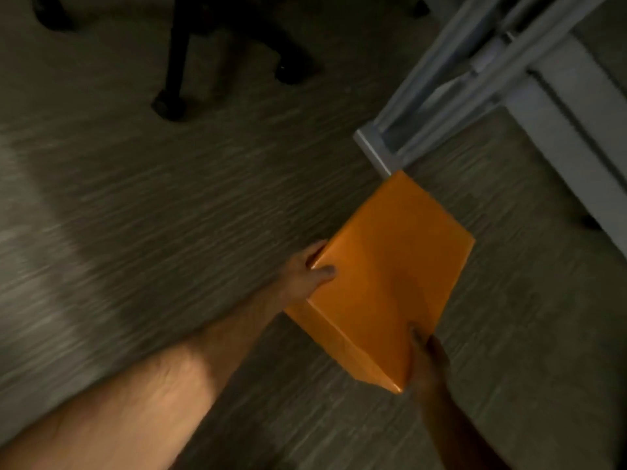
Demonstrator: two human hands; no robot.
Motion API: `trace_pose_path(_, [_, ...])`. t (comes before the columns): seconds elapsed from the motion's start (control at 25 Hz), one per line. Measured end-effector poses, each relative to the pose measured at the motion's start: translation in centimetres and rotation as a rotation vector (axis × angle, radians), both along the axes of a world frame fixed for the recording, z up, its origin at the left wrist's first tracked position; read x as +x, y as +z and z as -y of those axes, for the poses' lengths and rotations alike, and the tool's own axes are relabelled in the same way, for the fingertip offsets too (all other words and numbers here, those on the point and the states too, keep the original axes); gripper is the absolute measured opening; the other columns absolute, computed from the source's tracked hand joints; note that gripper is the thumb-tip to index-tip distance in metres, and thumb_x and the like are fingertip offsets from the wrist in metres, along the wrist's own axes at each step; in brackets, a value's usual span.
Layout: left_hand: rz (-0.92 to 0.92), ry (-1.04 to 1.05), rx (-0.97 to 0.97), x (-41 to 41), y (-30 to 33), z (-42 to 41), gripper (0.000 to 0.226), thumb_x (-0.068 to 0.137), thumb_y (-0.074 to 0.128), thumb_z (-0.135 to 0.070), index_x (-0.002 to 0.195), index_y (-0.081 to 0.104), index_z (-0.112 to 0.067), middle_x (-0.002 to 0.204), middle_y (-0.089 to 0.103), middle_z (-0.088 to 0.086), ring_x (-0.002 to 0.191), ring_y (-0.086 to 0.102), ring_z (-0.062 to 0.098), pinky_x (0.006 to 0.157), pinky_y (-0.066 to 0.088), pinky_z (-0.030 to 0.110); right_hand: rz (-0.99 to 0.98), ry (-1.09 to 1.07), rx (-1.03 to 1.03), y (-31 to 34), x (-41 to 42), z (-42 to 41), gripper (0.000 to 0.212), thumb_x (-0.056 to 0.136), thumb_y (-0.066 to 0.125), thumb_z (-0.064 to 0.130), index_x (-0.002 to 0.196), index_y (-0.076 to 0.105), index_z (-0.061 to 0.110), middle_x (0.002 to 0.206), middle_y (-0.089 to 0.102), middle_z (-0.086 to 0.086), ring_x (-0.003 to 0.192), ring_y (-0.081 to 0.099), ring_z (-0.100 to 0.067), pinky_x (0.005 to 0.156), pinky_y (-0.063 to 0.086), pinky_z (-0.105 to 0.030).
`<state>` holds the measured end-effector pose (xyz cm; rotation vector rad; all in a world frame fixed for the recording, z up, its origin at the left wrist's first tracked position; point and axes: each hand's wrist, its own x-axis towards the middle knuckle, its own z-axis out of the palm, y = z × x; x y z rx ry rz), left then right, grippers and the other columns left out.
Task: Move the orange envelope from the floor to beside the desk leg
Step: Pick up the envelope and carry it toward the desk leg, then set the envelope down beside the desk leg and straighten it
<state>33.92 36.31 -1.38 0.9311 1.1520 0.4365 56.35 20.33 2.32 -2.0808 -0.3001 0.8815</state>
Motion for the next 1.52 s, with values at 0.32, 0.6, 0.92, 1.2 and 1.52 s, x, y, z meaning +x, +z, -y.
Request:
trace_pose_path(0.32, [-0.001, -0.066, 0.086, 7.5, -5.3, -5.6, 0.062, 0.089, 0.074, -0.036, 0.144, 0.047, -0.044, 0.131, 0.067, 0.002, 0.105, 0.067, 0.018, 0.095, 0.055, 0.041, 0.154, -0.11, 0.094, -9.5, 4.1, -3.6, 0.048, 0.1, 0.06, 0.029, 0.145, 0.048, 0.02, 0.139, 0.058, -0.014, 0.119, 0.059, -0.041, 0.098, 0.048, -0.064])
trace_pose_path(0.6, [-0.317, -0.25, 1.151, 8.8, -9.7, -5.7, 0.054, 0.096, 0.058, -0.043, 0.148, 0.045, -0.038, 0.162, 0.033, -0.011, 0.152, 0.022, 0.011, 0.12, 0.022, 0.033, 0.944, 0.434, -0.114, -14.1, 3.5, -3.3, 0.077, 0.096, 0.025, 0.069, 0.156, 0.037, 0.022, 0.166, 0.028, -0.003, 0.153, 0.025, -0.033, 0.117, 0.03, -0.059])
trace_pose_path(0.92, [-0.316, -0.597, 1.548, 8.8, -11.6, -8.1, 0.065, 0.092, 0.057, -0.054, 0.146, 0.053, -0.018, 0.162, 0.035, -0.002, 0.154, 0.02, 0.016, 0.12, 0.03, 0.045, 1.045, 0.634, -0.207, -13.4, 4.0, -3.9, 0.085, 0.091, 0.026, 0.078, 0.158, 0.032, 0.025, 0.166, 0.029, -0.001, 0.153, 0.024, -0.031, 0.111, 0.04, -0.06])
trace_pose_path(1.2, [-0.312, -0.654, 1.457, 13.1, -10.5, -13.3, 0.063, 0.093, 0.054, -0.056, 0.149, 0.048, -0.028, 0.165, 0.028, -0.011, 0.155, 0.012, 0.007, 0.112, 0.043, 0.045, 0.977, 0.574, -0.215, -13.7, 7.6, -8.5, 0.084, 0.087, 0.017, 0.083, 0.159, 0.01, 0.04, 0.17, 0.01, 0.01, 0.158, 0.001, -0.023, 0.122, 0.027, -0.051])
trace_pose_path(1.52, [-0.337, -0.688, 1.479, 18.6, -11.3, -18.2, 0.064, 0.094, 0.046, -0.06, 0.152, 0.04, -0.034, 0.166, 0.023, -0.014, 0.155, 0.007, 0.005, 0.109, 0.041, 0.04, 0.984, 0.523, -0.244, -14.1, 12.4, -12.9, 0.086, 0.083, 0.011, 0.088, 0.158, 0.001, 0.048, 0.169, 0.0, 0.016, 0.157, -0.007, -0.017, 0.12, 0.027, -0.052])
